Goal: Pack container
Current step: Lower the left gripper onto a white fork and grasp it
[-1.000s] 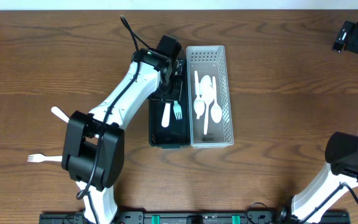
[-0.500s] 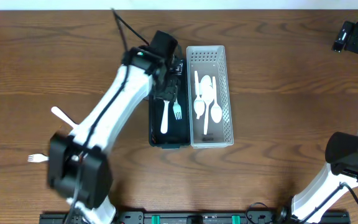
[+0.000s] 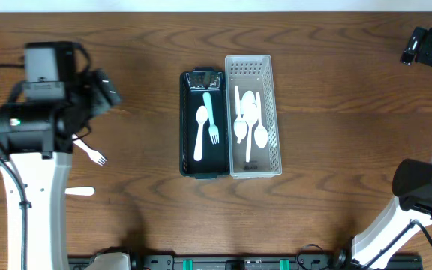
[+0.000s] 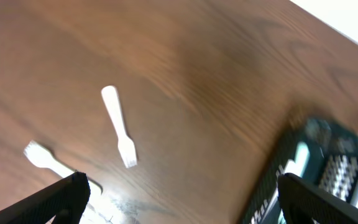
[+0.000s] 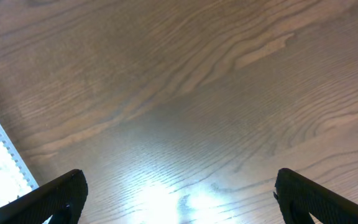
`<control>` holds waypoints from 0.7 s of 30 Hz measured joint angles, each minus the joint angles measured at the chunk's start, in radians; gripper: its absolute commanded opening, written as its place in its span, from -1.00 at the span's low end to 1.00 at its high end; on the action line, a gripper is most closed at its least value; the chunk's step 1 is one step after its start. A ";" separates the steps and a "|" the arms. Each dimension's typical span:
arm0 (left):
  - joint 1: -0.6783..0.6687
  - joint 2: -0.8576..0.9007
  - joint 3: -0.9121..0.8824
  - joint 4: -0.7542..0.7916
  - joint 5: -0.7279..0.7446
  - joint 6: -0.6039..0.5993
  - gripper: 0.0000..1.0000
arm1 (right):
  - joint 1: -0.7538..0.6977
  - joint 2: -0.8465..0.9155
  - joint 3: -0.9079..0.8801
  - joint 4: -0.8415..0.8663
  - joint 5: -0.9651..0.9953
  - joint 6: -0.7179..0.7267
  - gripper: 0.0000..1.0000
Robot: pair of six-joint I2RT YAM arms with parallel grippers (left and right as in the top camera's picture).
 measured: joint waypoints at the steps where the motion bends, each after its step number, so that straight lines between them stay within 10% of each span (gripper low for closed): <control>1: 0.032 0.007 -0.002 0.001 0.010 -0.016 0.96 | 0.000 0.000 0.000 0.000 0.000 -0.001 0.99; 21: 0.223 0.526 -0.246 0.217 0.278 -0.182 0.96 | 0.000 0.000 0.000 0.002 0.000 -0.013 0.99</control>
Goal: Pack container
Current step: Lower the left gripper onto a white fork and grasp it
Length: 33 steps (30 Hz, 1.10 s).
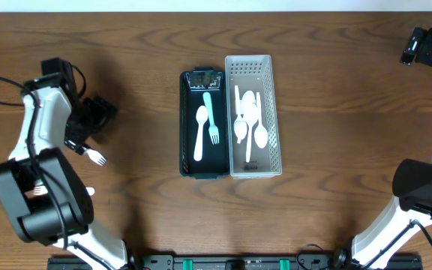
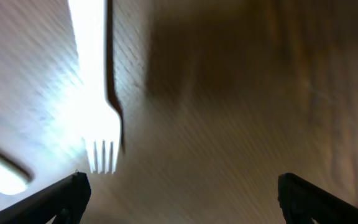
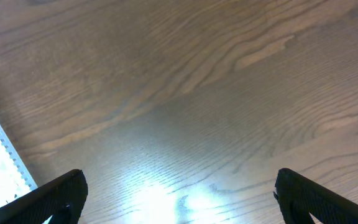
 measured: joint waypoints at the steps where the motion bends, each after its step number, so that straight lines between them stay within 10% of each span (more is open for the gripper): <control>1: 0.002 0.006 -0.019 0.020 0.007 -0.009 0.96 | 0.000 0.000 0.000 0.000 0.000 0.000 0.99; 33: 0.153 0.009 -0.162 0.193 -0.001 -0.033 0.94 | 0.000 0.000 0.000 -0.005 0.000 -0.008 0.99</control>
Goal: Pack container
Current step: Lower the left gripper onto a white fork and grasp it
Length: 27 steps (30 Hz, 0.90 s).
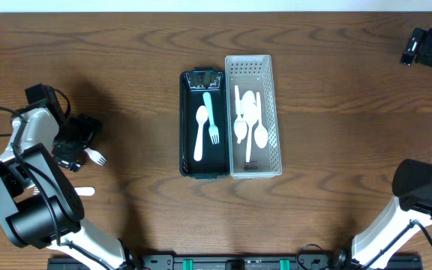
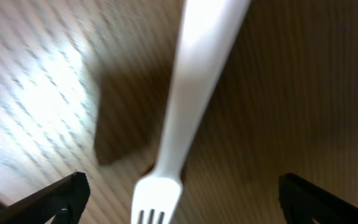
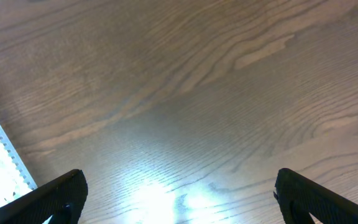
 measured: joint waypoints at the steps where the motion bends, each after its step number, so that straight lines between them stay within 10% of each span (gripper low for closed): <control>1: 0.002 0.000 0.000 0.000 -0.013 0.003 0.94 | 0.000 0.000 0.000 -0.001 0.000 0.000 0.99; 23: 0.004 0.056 0.009 0.009 -0.066 0.021 0.94 | 0.000 0.000 0.000 -0.018 0.000 -0.003 0.98; 27: 0.005 0.058 0.011 0.005 -0.066 0.021 0.58 | 0.000 0.000 0.000 -0.018 0.000 -0.003 0.99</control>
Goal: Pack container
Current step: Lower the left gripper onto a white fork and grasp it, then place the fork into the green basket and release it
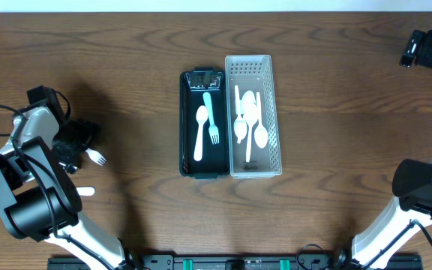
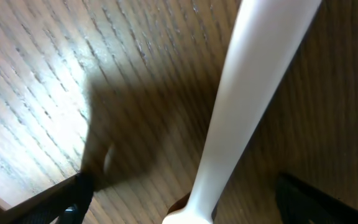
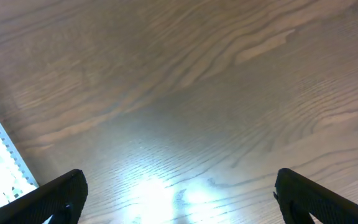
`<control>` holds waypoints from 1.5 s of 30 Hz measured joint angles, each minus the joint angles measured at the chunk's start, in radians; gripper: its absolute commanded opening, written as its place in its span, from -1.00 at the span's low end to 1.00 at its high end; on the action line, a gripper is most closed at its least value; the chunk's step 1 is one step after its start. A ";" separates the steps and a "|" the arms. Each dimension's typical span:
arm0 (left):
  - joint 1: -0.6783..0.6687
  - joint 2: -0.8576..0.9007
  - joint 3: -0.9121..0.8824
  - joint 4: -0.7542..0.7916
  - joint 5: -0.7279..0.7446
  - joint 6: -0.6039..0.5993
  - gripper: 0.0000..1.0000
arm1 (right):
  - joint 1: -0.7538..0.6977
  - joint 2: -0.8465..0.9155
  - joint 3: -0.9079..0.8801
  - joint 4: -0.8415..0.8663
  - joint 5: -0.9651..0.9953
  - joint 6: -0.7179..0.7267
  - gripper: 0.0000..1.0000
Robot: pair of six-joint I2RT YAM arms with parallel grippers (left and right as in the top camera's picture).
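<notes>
A white plastic fork point(image 1: 96, 157) lies on the wooden table at the far left, only its tines showing past my left gripper point(image 1: 72, 146). In the left wrist view the fork's handle point(image 2: 253, 93) fills the frame, running between the fingers of my open left gripper point(image 2: 185, 208), which hangs very close above it. The dark container point(image 1: 203, 124) at the centre holds a teal fork point(image 1: 210, 116) and a white spoon point(image 1: 200, 135). My right gripper point(image 3: 179, 202) is open over bare wood, far off at the top right point(image 1: 426, 49).
A white perforated basket point(image 1: 253, 116) with several white spoons stands against the container's right side. Another white utensil point(image 1: 82, 191) lies on the table below the fork, partly hidden by the left arm.
The left gripper has come lower over the fork; the handle now looks larger and nearer between the open fingers. The fork, both containers and the right arm are unchanged.
The left gripper was first high over the left of the table, with the fork and another utensil below. Then it was low beside the fork's tines, then over the handle. Now it straddles the handle, open. The right arm has stayed put.
</notes>
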 measured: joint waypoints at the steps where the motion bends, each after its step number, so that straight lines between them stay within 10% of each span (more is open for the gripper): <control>1: 0.001 0.000 0.000 -0.001 0.002 0.000 0.45 | 0.000 0.000 0.000 0.000 0.000 0.000 0.99; 9: 0.005 0.001 0.002 -0.003 0.047 0.003 -0.38 | 0.000 0.000 0.000 0.000 0.000 0.000 0.98; 19: 0.005 0.002 0.002 -0.002 0.099 0.008 -0.82 | 0.000 0.000 0.000 0.001 0.000 0.000 0.98; 36: -0.049 -0.201 0.013 -0.109 0.122 0.086 -0.88 | 0.000 0.000 0.000 0.001 0.000 0.000 0.98; 45: -0.398 -0.428 0.222 -0.258 0.122 0.229 -0.88 | 0.000 0.000 0.000 0.006 0.000 0.000 0.98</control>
